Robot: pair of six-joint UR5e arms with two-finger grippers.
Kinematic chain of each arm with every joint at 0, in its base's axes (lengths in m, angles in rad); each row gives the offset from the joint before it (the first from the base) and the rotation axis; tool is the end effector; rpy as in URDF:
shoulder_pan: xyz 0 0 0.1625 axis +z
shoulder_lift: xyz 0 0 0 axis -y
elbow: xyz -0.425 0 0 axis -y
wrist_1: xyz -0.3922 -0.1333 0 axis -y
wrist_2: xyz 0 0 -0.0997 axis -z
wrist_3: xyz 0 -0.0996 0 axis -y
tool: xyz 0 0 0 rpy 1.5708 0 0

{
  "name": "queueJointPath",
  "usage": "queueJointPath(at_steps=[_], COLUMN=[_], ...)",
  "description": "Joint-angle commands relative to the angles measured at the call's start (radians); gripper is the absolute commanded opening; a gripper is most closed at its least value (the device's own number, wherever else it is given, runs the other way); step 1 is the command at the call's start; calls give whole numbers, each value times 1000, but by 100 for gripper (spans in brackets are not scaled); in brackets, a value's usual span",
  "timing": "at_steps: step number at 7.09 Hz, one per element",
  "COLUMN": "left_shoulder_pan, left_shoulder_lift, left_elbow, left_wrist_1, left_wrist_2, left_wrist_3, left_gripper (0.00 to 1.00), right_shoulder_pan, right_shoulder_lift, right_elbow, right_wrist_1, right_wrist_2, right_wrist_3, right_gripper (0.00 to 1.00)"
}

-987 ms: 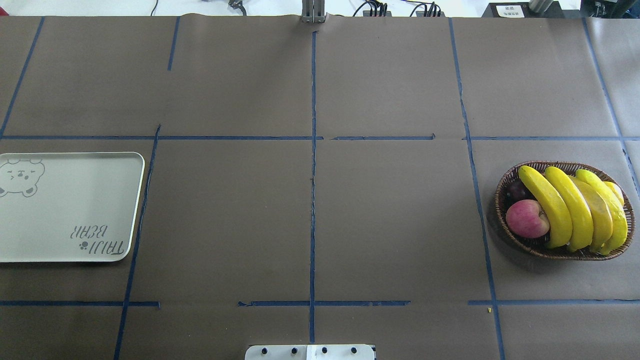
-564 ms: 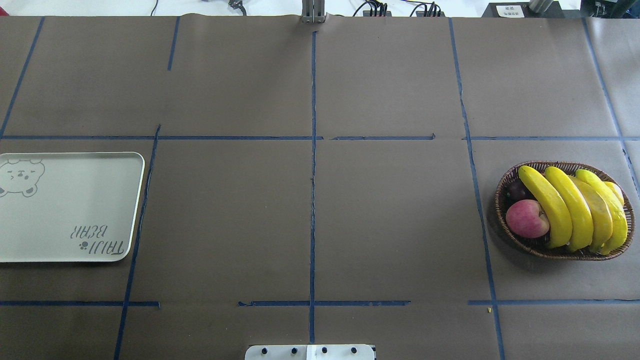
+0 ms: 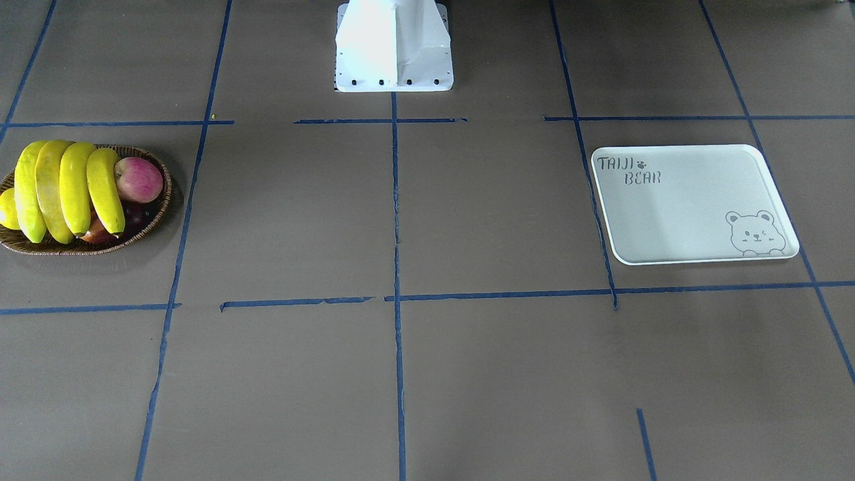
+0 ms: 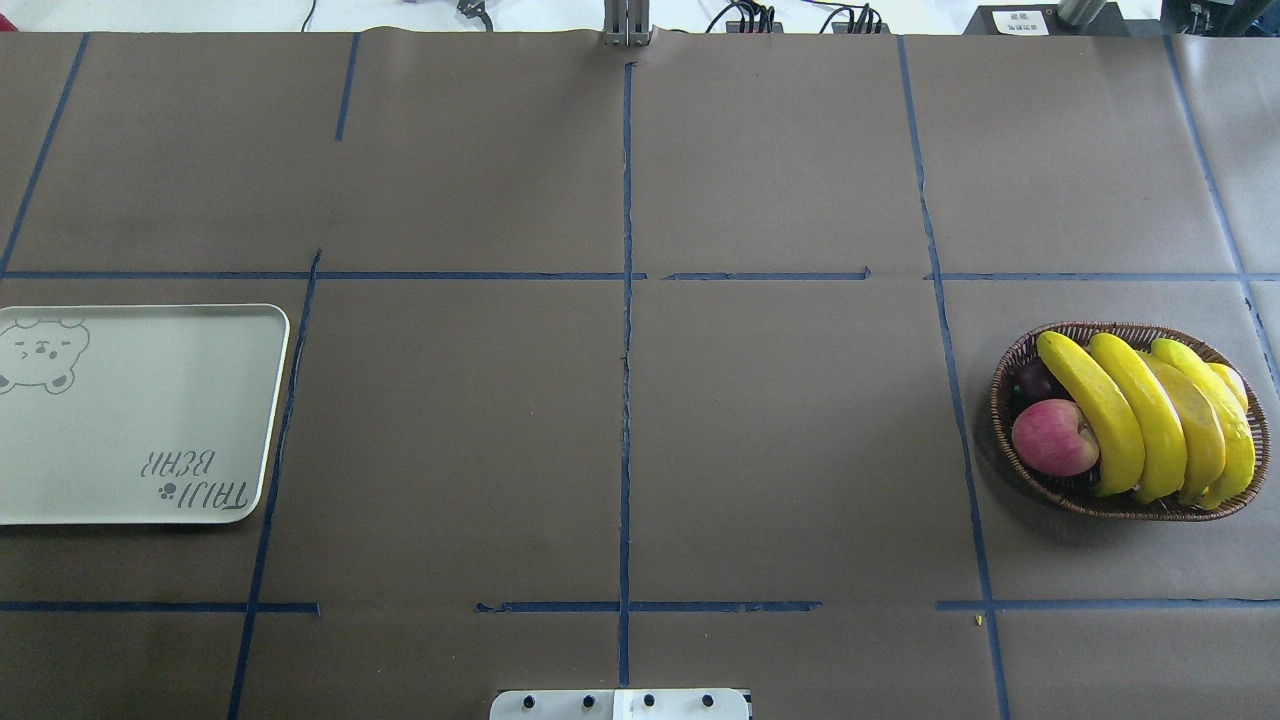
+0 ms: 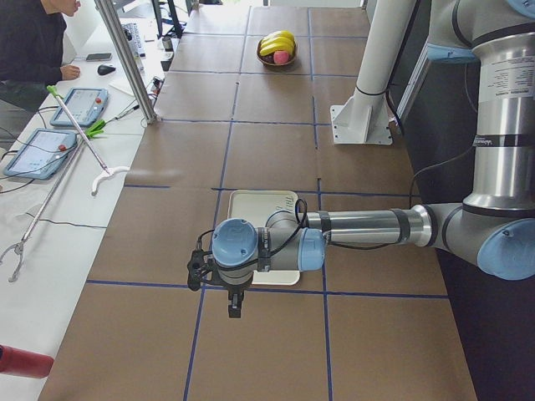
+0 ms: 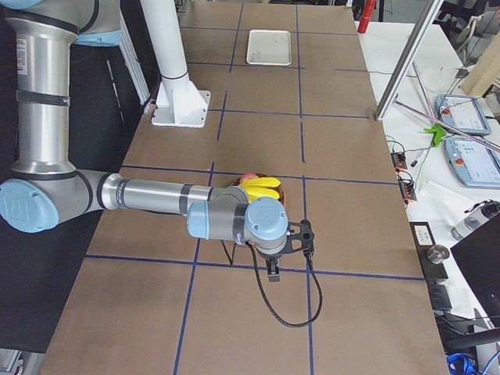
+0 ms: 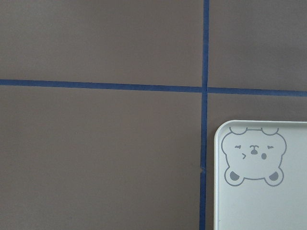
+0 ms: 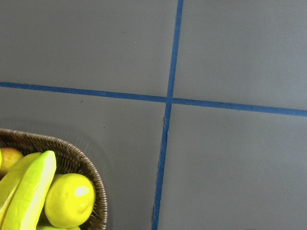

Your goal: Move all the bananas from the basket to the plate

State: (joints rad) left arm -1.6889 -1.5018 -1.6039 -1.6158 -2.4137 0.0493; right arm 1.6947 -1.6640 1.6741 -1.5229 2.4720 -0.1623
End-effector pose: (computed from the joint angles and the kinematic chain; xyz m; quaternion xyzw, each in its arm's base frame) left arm -0.1131 -0.4528 0.6659 0.0383 0.4073 -0.0295 0.9120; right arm 0.1111 -0.4454 0.6376 0.0879 -0.4272 -0.0299 0.8994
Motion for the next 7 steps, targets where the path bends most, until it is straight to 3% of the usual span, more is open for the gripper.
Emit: queueJointPath(at_steps=[1,3,7], left_shoulder_pan=[0,0,-2], left_shoulder_lift=[0,0,2], left_elbow=[-2,-4,-2], left_wrist_1=[-1,-1,-3], left_wrist_2=[-2,-2,-4], left_wrist_3=[1,1,1], left_gripper=[100,100,100], right_shoulder_pan=[-3,-24,-216], right_shoulder_lift=[4,-37,-71], right_elbow=[59,65,318], right_wrist_1=[-3,0,16], right_wrist_2=[5,98,-5], right_wrist_3=[1,3,372], right_gripper=[100,100,100])
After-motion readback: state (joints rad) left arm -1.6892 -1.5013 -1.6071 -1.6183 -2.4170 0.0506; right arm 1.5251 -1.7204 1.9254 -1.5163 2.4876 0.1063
